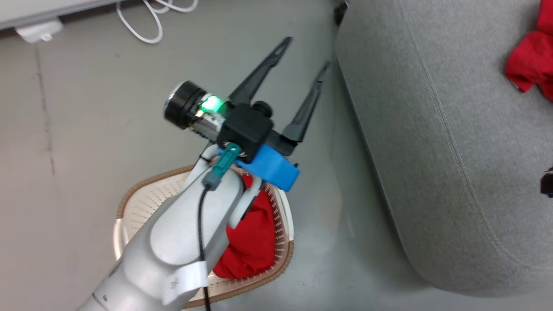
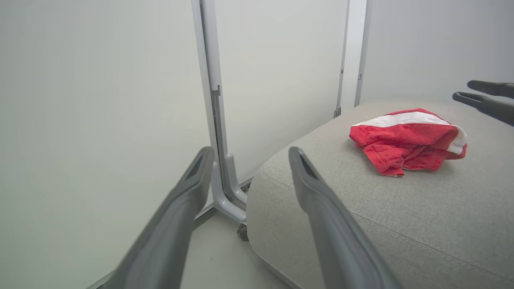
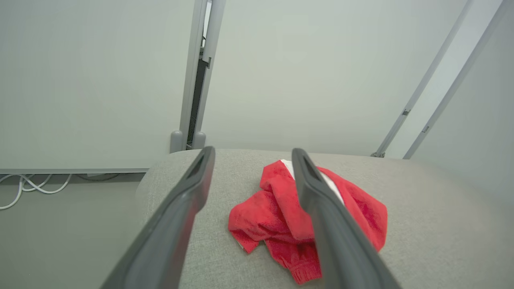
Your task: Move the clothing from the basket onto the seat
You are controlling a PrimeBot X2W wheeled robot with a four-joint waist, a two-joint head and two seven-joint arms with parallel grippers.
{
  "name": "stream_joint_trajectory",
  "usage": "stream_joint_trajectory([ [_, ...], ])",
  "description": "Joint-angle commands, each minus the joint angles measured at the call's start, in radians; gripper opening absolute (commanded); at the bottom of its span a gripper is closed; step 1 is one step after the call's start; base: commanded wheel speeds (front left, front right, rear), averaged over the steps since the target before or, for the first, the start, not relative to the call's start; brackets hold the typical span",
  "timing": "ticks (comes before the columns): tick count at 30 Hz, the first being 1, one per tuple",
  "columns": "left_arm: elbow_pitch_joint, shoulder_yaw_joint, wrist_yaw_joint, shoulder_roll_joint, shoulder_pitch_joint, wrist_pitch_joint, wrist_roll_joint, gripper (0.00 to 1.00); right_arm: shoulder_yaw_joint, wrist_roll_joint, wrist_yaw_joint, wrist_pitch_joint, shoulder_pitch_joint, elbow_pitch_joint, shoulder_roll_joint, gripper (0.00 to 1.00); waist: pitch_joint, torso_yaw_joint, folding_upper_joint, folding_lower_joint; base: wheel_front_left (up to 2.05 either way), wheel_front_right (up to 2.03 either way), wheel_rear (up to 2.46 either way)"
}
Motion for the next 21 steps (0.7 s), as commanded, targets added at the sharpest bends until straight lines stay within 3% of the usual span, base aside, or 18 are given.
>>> stream_joint_trajectory([
  [1,-0.01,0.023,0.005,0.004,0.027,-0.003,0.003,1.0,0.019,-0.002,0.0,-0.004,0.015,-0.014,0.001,1.0,-0.067,0.058,0.0,0.0001,0.0,0.0,0.0],
  [14,-0.093,0.306,0.023,0.005,0.27,-0.003,0.052,1.0,0.267,0.012,0.0,-0.004,0.041,-0.062,0.025,1.0,-0.247,0.202,0.0,0.0001,0.0,0.0,0.0],
  [21,-0.124,0.438,0.002,-0.007,0.445,-0.003,0.095,1.0,0.343,0.027,0.0,-0.004,0.106,-0.042,0.067,1.0,-0.337,0.247,0.0,0.0001,0.0,0.0,0.0],
])
